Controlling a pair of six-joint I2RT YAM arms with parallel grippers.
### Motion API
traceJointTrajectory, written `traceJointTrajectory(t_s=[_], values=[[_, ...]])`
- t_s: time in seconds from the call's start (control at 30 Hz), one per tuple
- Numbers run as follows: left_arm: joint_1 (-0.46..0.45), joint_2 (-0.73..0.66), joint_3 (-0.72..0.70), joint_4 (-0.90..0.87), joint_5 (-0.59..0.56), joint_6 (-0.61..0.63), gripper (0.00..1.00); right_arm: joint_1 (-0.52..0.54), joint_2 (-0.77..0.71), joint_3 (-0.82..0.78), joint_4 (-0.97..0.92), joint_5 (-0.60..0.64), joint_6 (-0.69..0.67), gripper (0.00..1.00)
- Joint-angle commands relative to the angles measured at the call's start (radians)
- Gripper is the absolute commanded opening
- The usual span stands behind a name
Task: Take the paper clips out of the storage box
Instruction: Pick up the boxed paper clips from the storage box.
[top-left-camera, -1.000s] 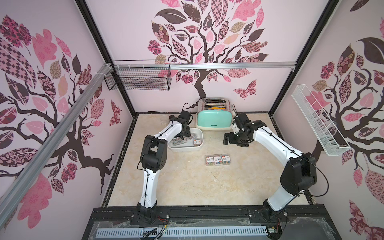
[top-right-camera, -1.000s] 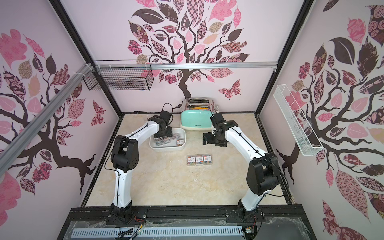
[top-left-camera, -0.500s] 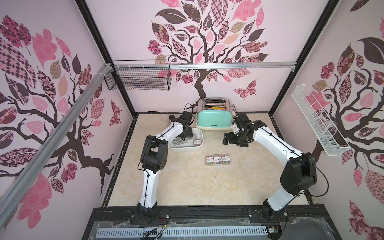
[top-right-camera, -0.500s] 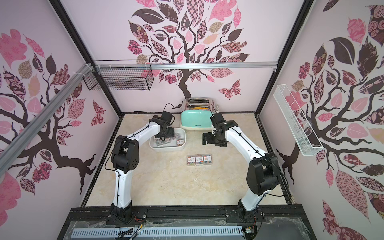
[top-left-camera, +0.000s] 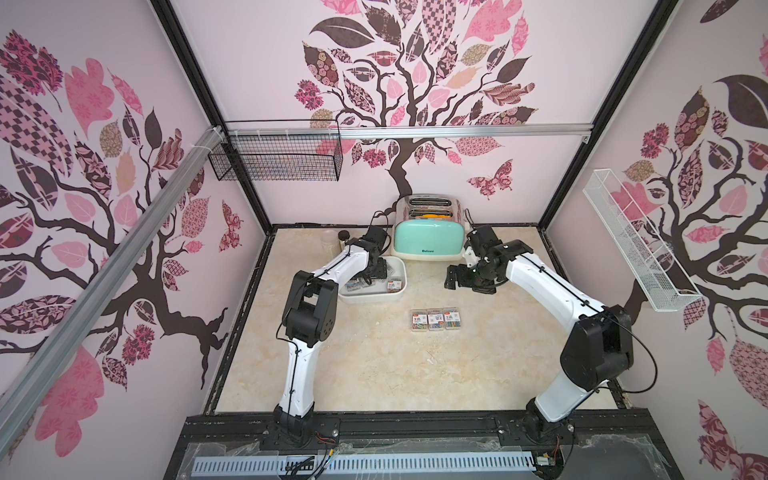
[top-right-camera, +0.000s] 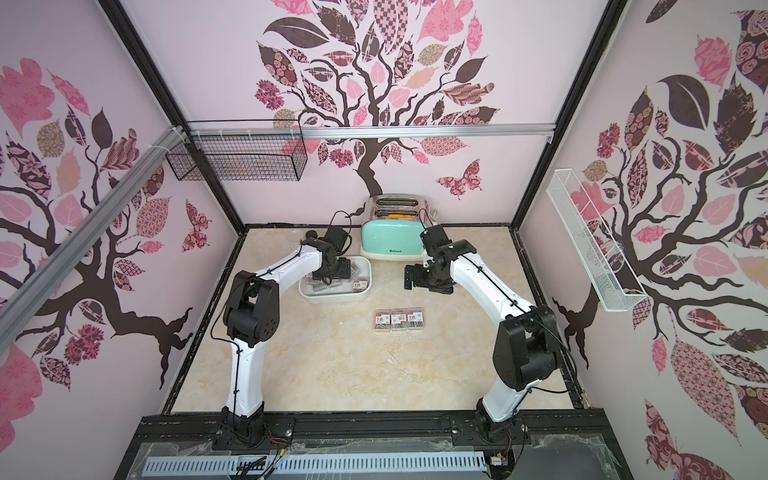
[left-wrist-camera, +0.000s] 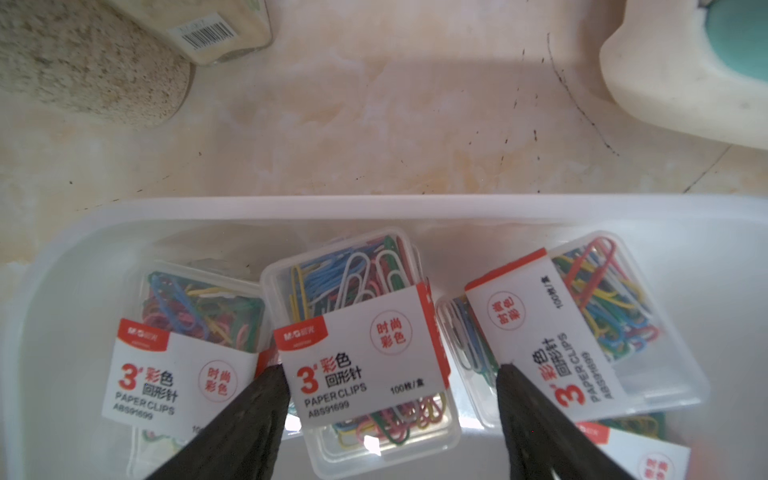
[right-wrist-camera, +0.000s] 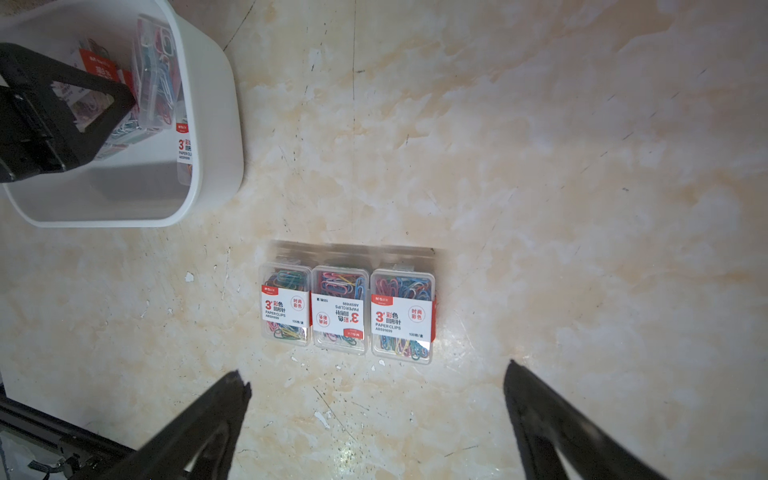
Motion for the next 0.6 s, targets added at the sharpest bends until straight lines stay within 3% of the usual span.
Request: traceJointTrajectory(t_s=[0.0, 0.57], values=[[-0.005, 0.031, -0.001, -0.023, 0.014, -0.008, 0.82, 0.006, -0.036, 0.024, 0.01, -0.008, 0.002, 0.99], [0.004, 0.032, 0.024, 0.013, -0.004, -0.013, 0.64, 0.006, -0.025, 0.032, 0.013, -0.023, -0.005, 0.99]])
